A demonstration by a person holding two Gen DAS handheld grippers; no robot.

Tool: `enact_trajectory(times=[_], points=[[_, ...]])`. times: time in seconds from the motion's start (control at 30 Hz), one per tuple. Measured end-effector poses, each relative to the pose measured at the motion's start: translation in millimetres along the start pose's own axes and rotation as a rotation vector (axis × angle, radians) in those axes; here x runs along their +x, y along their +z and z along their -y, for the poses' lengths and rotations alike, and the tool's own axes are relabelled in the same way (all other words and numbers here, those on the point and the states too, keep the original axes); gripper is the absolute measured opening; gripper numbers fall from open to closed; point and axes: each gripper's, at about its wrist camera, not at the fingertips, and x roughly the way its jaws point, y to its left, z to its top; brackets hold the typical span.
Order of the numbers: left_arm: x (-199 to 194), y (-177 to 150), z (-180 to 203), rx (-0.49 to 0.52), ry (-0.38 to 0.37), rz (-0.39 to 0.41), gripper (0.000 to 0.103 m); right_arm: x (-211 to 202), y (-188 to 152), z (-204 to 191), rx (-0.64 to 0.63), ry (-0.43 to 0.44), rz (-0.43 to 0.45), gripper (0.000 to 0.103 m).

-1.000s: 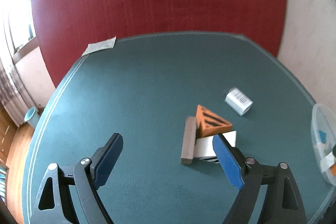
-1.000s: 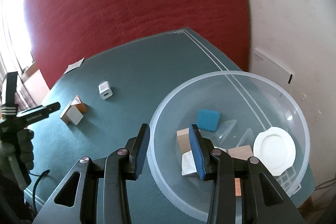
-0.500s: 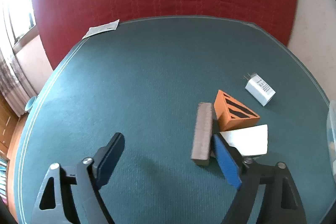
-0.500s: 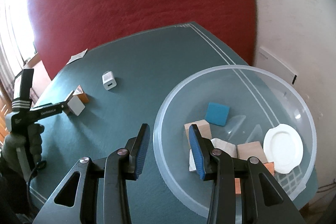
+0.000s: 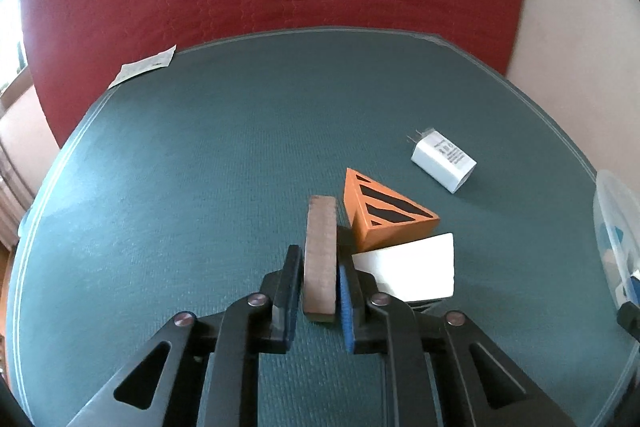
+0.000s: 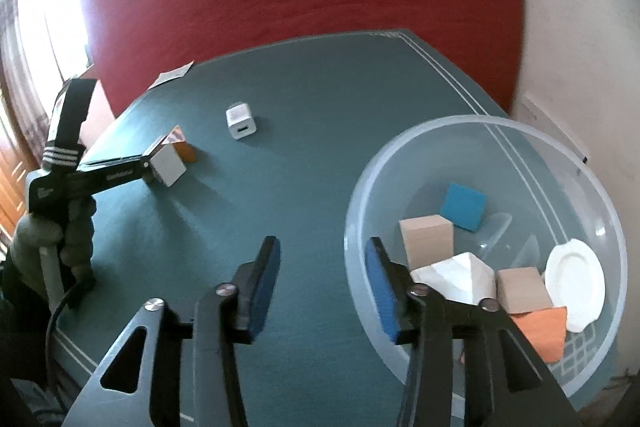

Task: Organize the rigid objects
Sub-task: 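Grasp the thin brown wooden plank upright with the left tool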

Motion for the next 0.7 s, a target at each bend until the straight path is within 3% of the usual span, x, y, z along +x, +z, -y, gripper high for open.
enact_trajectory(times=[0.1, 0.27, 0.4, 0.7], points=[[-3.1, 0.1, -2.0, -0.004, 0.000, 0.003, 0.015, -0.1, 4.3, 1.3, 0.014, 0.012, -0.005, 0.050], [-12.0, 0.8, -7.3, -0.005, 0.007, 0.027, 0.014, -13.3, 25.6, -7.2, -0.026, -0.015, 0.089, 0.050], [-12.0, 2.6, -17.2, -0.014, 0.011, 0.032, 0.014, -7.9, 42.6, -22.6, -0.072, 0.012, 0.111, 0.050], [-23.3, -11.3, -28.3, -0.002, 0.017, 0.017, 0.014, 62.0, 57.2, -67.8, -0.142, 0.192, -0.061, 0.050]])
